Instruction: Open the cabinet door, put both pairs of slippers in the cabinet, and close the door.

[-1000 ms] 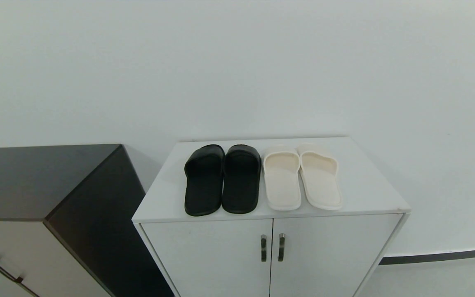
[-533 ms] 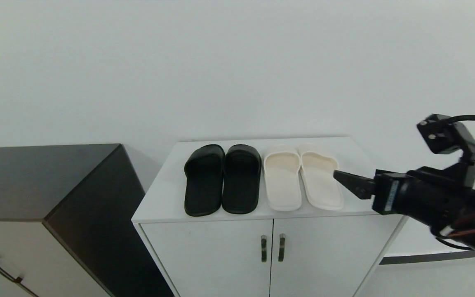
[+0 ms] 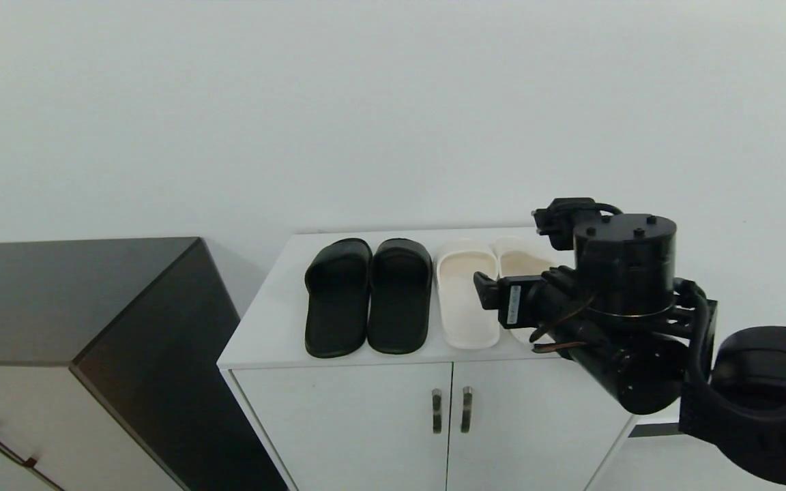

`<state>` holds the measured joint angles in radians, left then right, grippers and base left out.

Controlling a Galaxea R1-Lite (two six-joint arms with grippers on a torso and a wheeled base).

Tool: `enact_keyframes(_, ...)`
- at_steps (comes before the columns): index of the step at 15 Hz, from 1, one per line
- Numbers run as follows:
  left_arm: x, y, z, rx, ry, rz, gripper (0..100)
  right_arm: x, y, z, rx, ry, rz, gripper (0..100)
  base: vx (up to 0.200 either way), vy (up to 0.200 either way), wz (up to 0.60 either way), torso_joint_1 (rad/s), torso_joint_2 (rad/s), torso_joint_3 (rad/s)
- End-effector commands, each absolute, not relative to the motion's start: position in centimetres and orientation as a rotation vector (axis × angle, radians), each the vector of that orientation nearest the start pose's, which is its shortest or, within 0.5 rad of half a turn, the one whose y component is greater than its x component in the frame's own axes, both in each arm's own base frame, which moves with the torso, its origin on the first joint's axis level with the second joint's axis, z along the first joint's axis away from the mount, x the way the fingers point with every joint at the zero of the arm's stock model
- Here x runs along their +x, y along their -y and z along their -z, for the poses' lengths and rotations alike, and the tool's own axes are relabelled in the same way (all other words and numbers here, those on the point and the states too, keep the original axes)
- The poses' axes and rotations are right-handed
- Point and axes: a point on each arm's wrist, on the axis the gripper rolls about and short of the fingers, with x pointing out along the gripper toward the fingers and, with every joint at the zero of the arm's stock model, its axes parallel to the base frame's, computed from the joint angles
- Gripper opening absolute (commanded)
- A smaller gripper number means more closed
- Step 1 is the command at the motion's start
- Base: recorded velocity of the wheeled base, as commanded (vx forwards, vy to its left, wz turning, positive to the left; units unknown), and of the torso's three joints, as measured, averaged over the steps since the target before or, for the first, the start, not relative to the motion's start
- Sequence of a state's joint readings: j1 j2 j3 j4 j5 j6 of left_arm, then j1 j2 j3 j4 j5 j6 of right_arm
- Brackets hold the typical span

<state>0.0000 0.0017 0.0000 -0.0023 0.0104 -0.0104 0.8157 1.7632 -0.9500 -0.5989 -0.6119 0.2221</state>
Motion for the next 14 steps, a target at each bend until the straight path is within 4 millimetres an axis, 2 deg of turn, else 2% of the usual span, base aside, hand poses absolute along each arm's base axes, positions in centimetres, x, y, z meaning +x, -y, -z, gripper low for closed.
enact_keyframes(1,-2.3,0.0,-7.6,-0.011,0.0,-0.011,0,25.2,-24.3,-18.0,0.042,-0.213,-0.161,100,0.0,0.0,0.0,0.0,0.0,0.0)
enact_keyframes(8,-2.3,0.0,-7.6,-0.012,0.002,-0.009,0,31.3,-25.4,-16.4,0.06,-0.203,-0.089,100,0.0,0.0,0.0,0.0,0.0,0.0)
enact_keyframes(14,-2.3,0.0,-7.6,-0.012,0.002,-0.009,0,33.6,-25.8,-15.7,0.027,-0.194,-0.093,100,0.0,0.0,0.0,0.0,0.0,0.0)
